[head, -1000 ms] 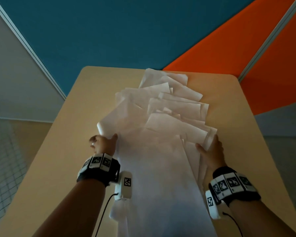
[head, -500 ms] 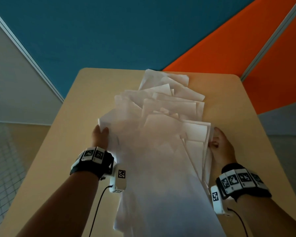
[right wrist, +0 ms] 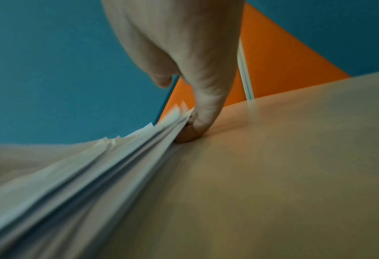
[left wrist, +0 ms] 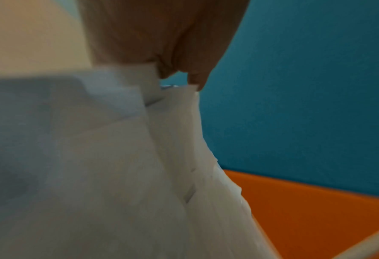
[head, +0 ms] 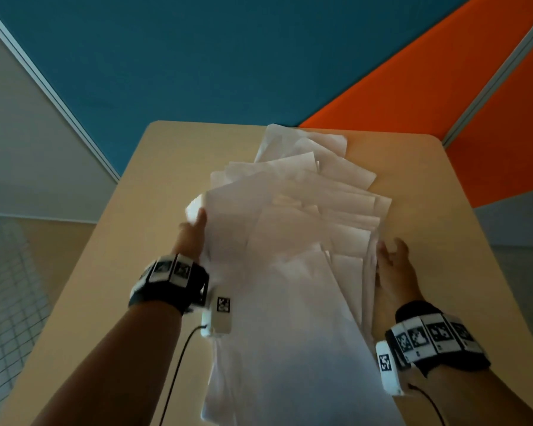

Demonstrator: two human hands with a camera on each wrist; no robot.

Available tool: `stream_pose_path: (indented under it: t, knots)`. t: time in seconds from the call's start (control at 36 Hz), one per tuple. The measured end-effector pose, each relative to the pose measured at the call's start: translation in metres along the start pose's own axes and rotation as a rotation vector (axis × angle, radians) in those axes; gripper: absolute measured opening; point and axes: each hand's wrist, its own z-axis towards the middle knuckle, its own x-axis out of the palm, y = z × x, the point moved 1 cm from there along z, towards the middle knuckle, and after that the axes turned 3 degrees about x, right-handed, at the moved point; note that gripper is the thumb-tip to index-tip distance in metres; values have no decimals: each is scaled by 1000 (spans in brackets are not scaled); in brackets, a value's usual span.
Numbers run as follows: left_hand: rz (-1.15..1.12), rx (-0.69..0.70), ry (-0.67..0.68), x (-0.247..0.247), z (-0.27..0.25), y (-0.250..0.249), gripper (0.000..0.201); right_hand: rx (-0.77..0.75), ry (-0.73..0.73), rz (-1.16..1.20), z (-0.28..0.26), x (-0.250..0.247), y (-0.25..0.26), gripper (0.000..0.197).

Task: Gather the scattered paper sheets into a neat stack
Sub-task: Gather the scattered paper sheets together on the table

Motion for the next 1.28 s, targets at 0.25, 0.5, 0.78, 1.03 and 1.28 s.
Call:
stream_pose_path:
  t: [0.25,0.5,0.78,1.03,1.28]
  knots:
    - [59,86,-160,7,-22,41,18,-154,58,-251,-7,-2,-22,17]
    - [280,260,-113,-1,-21,14,25,-261,49,-339,8,-26,-17,22]
    - [323,114,26,31,-24,-8,46,-246,22,-281,12,5,-10,20]
    - [500,160,238,-24,-79,35,4,-161,169,-373,-51,-30,-42,19]
    - [777,273,234,-1,-129,50,28,-88,133,-616,-111,14,-40,57]
